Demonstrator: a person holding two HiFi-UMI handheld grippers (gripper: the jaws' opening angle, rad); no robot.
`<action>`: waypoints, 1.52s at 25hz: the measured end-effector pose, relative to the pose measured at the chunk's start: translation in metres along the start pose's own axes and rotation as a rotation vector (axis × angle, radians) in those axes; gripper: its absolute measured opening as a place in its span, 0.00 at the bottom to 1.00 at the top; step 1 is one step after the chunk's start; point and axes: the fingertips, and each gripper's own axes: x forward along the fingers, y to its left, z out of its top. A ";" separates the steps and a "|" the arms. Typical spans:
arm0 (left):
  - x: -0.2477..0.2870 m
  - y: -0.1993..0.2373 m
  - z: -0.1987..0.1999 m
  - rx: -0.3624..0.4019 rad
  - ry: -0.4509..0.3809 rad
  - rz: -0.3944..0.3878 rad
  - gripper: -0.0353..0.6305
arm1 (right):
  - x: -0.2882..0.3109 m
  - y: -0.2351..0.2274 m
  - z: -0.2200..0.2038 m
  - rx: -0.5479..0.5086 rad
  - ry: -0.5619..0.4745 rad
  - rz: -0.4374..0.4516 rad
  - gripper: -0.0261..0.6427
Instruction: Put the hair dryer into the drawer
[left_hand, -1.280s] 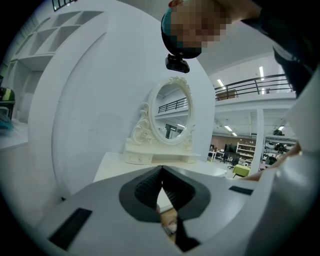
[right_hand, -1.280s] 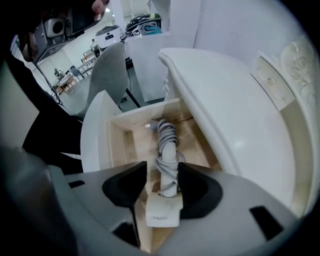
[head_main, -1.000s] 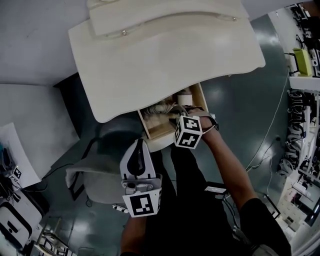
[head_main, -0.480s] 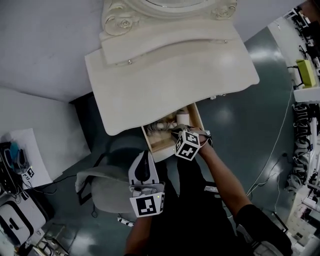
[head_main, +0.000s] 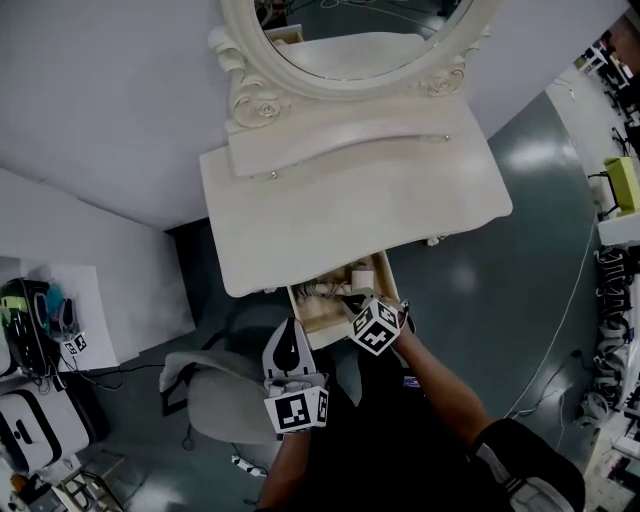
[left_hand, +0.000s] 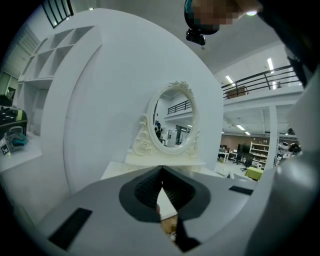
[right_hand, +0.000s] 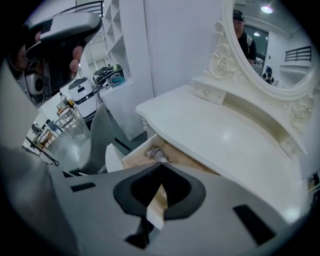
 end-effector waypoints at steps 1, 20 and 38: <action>0.001 -0.002 0.001 0.003 0.000 0.008 0.09 | -0.005 -0.001 0.003 0.008 -0.018 0.001 0.09; 0.010 -0.057 0.030 0.018 -0.057 0.091 0.09 | -0.135 -0.052 0.067 0.170 -0.452 -0.050 0.08; -0.026 -0.064 0.100 0.107 -0.166 0.097 0.09 | -0.266 -0.042 0.128 0.230 -0.788 -0.055 0.09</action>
